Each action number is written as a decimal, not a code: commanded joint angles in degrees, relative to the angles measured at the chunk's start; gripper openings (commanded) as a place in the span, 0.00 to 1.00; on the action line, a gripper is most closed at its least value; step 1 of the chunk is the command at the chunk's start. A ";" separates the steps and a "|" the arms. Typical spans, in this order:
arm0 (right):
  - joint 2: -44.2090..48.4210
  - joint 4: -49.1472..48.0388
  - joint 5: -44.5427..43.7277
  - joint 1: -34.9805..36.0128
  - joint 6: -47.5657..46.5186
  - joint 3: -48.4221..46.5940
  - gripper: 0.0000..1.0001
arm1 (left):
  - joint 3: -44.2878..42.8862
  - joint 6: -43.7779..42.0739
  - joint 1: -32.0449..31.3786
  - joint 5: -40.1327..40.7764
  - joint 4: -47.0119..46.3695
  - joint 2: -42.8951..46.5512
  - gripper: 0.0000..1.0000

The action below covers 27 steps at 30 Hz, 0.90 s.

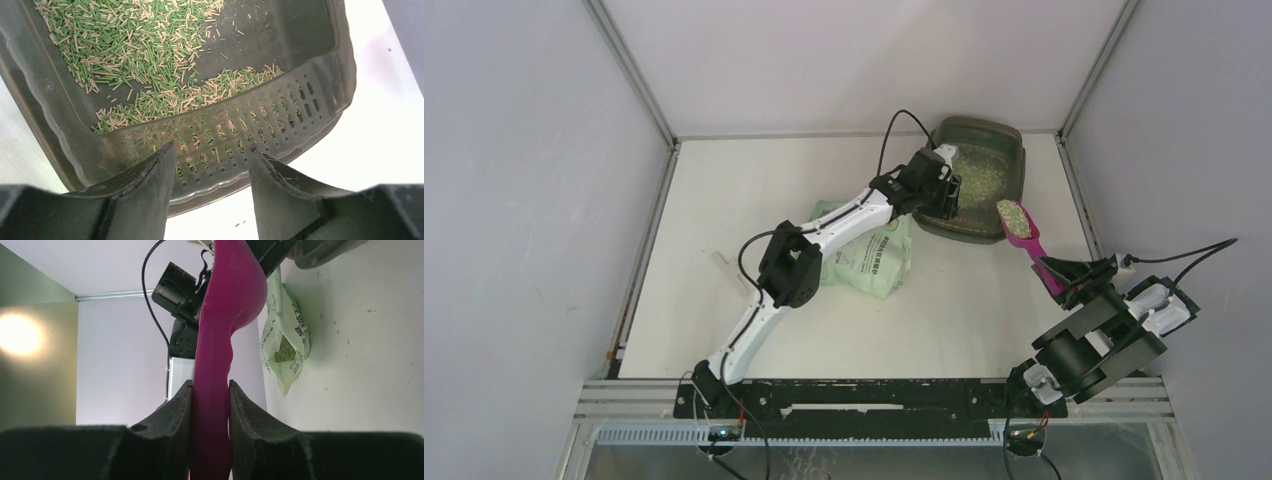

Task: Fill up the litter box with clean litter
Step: Move the litter box to the center of the board.

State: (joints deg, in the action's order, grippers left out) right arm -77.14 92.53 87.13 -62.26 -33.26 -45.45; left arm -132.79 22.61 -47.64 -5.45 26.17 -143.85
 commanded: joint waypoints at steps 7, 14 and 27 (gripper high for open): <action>1.37 0.21 10.87 -1.41 -1.23 -0.24 0.00 | 18.48 -1.76 -7.44 -2.44 3.56 9.72 0.58; 1.16 0.19 10.87 -1.46 -1.39 -0.42 0.00 | 31.10 -0.43 -10.93 -3.95 -2.04 17.22 0.57; 0.75 0.19 10.78 1.94 -3.00 -1.05 0.00 | 37.03 -0.43 -16.42 -10.43 -8.15 25.65 0.58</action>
State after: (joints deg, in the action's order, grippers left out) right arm -77.14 92.53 87.13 -62.59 -34.46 -45.45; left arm -97.67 21.17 -61.73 -9.26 15.46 -122.17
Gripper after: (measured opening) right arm 0.345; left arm 0.561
